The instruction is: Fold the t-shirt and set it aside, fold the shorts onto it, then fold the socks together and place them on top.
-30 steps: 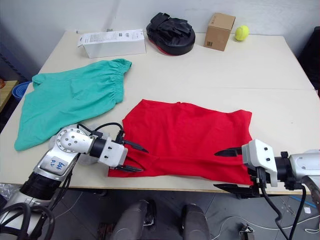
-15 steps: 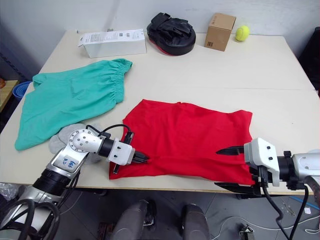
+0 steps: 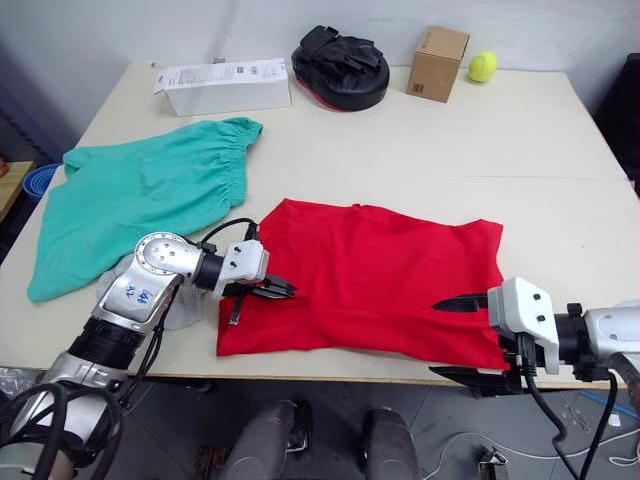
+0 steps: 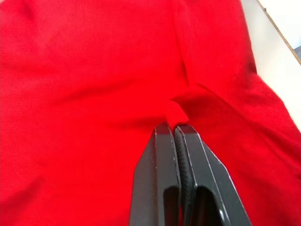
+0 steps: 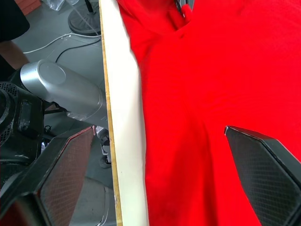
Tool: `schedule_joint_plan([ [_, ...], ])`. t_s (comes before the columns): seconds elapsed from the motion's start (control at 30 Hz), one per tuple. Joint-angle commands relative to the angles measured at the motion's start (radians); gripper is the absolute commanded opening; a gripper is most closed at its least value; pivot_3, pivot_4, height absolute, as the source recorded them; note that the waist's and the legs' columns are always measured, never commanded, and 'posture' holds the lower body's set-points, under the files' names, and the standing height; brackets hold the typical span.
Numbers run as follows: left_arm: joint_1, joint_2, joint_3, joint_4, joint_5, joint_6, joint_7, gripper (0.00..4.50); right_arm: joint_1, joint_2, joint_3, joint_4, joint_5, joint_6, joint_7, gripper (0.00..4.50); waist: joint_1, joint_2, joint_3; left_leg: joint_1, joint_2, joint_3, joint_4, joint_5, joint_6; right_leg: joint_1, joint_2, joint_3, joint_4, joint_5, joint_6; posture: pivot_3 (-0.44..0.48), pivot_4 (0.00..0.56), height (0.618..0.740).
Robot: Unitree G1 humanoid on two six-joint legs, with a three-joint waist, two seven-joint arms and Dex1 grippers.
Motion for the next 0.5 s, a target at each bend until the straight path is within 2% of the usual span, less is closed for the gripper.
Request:
schedule_joint_plan([
  [0.03,-0.027,-0.005,0.006,0.035,0.01,-0.015,-0.006,0.04,0.0,0.005,-0.012,-0.025,0.004,-0.013,0.001,4.5,0.001,0.0,0.0,0.0,0.0,0.0,0.0,0.0,0.0,0.0,0.0,0.0,0.0,0.0,0.0,0.0,0.15,0.74],
  [0.13,-0.044,-0.018,0.004,0.066,0.015,-0.017,-0.007,0.04,-0.003,0.006,-0.007,-0.024,0.0,-0.016,-0.001,4.5,0.003,-0.001,0.0,0.0,0.0,0.0,0.001,0.0,0.0,0.0,0.0,0.0,0.0,0.0,0.0,0.0,0.15,0.74],
  [0.23,-0.056,-0.033,0.011,0.074,0.006,-0.005,-0.007,0.6,-0.009,0.008,0.001,-0.022,-0.004,-0.02,-0.003,4.5,0.005,-0.001,0.0,0.0,0.0,0.0,0.001,0.0,0.0,0.0,-0.001,0.0,0.0,0.0,0.0,0.0,0.15,0.74],
  [0.5,-0.051,0.008,0.07,0.027,-0.016,-0.004,-0.006,3.15,-0.014,0.01,0.02,0.009,-0.032,-0.052,0.009,4.5,0.0,-0.001,0.0,0.0,0.0,0.0,0.0,0.0,0.0,0.0,0.0,0.0,0.0,0.0,0.0,0.0,0.15,0.74],
])
